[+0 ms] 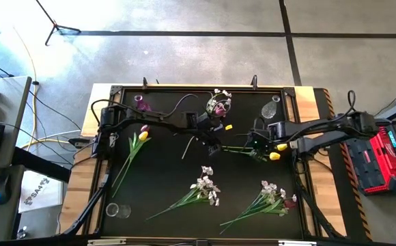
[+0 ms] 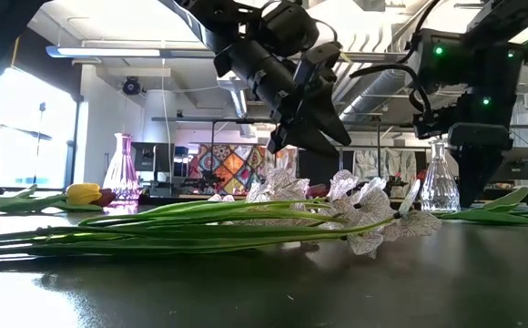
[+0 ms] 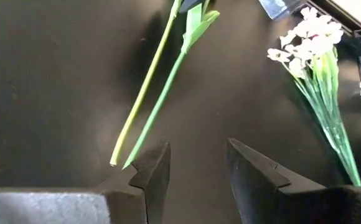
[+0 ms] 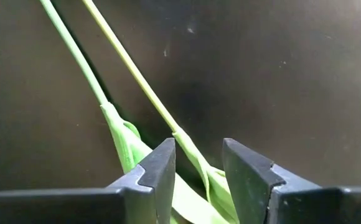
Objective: Sort flowers into vase by color
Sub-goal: Put the top yellow tulip into the top transparent flower vase
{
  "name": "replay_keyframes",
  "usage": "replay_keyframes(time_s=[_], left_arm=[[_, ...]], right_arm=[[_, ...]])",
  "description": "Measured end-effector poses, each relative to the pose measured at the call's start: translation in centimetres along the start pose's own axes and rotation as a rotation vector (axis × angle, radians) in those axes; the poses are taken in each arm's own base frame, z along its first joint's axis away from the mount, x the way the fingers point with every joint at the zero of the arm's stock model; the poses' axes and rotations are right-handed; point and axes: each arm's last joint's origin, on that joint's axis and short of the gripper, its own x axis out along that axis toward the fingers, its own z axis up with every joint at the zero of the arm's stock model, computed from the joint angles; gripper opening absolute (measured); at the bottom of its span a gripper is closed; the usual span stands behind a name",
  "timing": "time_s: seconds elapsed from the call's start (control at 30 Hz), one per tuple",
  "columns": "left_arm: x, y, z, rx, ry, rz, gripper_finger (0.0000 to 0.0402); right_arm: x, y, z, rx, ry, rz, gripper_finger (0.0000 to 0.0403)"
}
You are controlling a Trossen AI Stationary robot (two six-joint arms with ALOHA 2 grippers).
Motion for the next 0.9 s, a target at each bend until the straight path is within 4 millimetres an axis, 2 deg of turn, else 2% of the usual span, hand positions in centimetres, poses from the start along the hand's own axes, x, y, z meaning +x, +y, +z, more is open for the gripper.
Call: replay_keyframes(time_s=[0.27, 0.4, 0.63, 0.77, 0.9], left_arm=[[-0.2, 0.7, 0.3, 0.042, -0.017, 0.015, 0.0142], [-0.2, 0.9, 0.4, 0.064, -0.026, 0.045, 0.0142], [-0.2, 0.9, 0.4, 0.101, -0.031, 0.050, 0.0142], [-0.2, 0.8, 0.4, 0.107, -0.030, 0.050, 0.0142], [-0.2, 0.8, 0.4, 0.101, -0.031, 0.053, 0.0142]], right_arm=[[0.5, -0.5, 0.2, -0.033, 0.002, 0.014, 0.0078], [1.0, -0.9, 0.0, 0.045, 0.013, 0.032, 0.0052], [1.4, -0.9, -0.2, 0.054, 0.023, 0.058, 0.0018], [0.9, -0.7, -0.1, 0.068, 0.045, 0.085, 0.0023], [0.3, -0.4, 0.7, 0.067, 0.013, 0.101, 0.0061]])
